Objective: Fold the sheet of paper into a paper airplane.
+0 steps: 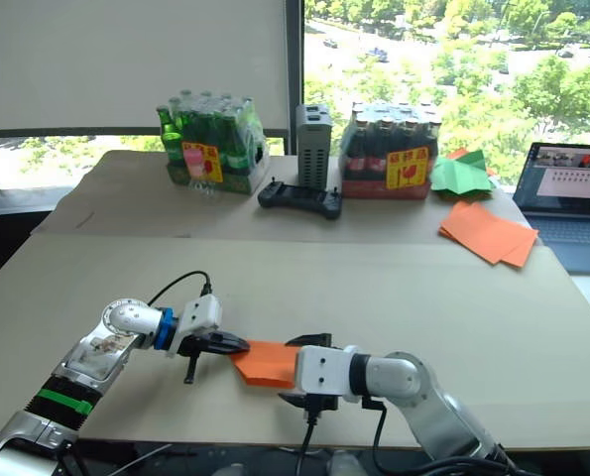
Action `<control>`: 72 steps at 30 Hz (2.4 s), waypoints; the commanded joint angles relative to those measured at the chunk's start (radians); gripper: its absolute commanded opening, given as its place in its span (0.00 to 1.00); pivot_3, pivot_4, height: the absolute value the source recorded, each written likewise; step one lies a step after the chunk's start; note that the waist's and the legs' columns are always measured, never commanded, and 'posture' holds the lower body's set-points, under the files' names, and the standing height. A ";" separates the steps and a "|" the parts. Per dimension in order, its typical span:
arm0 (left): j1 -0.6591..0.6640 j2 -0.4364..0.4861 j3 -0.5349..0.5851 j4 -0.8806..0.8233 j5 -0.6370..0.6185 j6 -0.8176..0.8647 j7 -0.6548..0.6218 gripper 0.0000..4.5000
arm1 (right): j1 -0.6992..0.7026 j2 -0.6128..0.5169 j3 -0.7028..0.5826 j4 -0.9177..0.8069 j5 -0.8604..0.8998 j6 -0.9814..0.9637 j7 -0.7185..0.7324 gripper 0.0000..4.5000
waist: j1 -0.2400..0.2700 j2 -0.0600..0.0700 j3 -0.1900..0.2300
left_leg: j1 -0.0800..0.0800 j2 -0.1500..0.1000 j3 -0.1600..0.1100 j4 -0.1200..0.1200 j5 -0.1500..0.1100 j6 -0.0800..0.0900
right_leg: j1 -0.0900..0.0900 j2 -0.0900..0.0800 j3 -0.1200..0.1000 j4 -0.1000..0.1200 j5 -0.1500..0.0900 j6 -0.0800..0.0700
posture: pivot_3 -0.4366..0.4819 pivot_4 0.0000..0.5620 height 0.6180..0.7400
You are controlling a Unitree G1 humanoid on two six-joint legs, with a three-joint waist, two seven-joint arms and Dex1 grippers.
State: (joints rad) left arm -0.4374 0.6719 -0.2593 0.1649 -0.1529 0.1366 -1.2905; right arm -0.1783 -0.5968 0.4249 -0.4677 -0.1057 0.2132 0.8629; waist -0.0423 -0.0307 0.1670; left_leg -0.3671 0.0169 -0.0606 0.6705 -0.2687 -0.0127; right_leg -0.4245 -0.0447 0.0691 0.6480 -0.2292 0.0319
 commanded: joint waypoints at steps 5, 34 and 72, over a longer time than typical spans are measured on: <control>0.018 0.016 -0.002 -0.029 0.011 0.000 -0.005 0.01 | -0.002 0.002 0.010 0.015 -0.037 -0.043 -0.008 0.91 | -0.001 0.000 0.000 | 0.000 0.000 0.000 0.000 0.000 0.000 | 0.000 0.000 0.000 0.000 0.000 0.000 | 0.48 0.27 0.94; 0.033 0.024 0.000 -0.014 0.019 -0.030 -0.002 0.00 | -0.119 0.108 -0.027 0.082 -0.002 0.101 -0.007 0.01 | -0.003 0.000 0.000 | 0.001 0.000 0.000 0.000 0.000 0.000 | 0.000 0.000 0.000 0.001 0.000 0.000 | 0.48 0.27 0.94; -0.023 -0.020 -0.005 0.090 0.012 -0.024 -0.014 0.00 | -0.169 0.145 0.041 0.249 -0.044 0.197 -0.036 0.01 | -0.015 0.000 -0.001 | 0.005 0.001 0.000 0.000 0.000 0.000 | 0.004 0.001 0.000 0.001 0.000 0.000 | 0.48 0.27 0.94</control>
State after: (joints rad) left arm -0.4439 0.6563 -0.2462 0.2184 -0.1815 0.1453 -1.3137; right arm -0.3475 -0.4522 0.4560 -0.2272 -0.1368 0.3866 0.8325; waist -0.0570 -0.0305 0.1664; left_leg -0.3618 0.0173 -0.0605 0.6707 -0.2687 -0.0127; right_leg -0.4206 -0.0439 0.0695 0.6496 -0.2288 0.0314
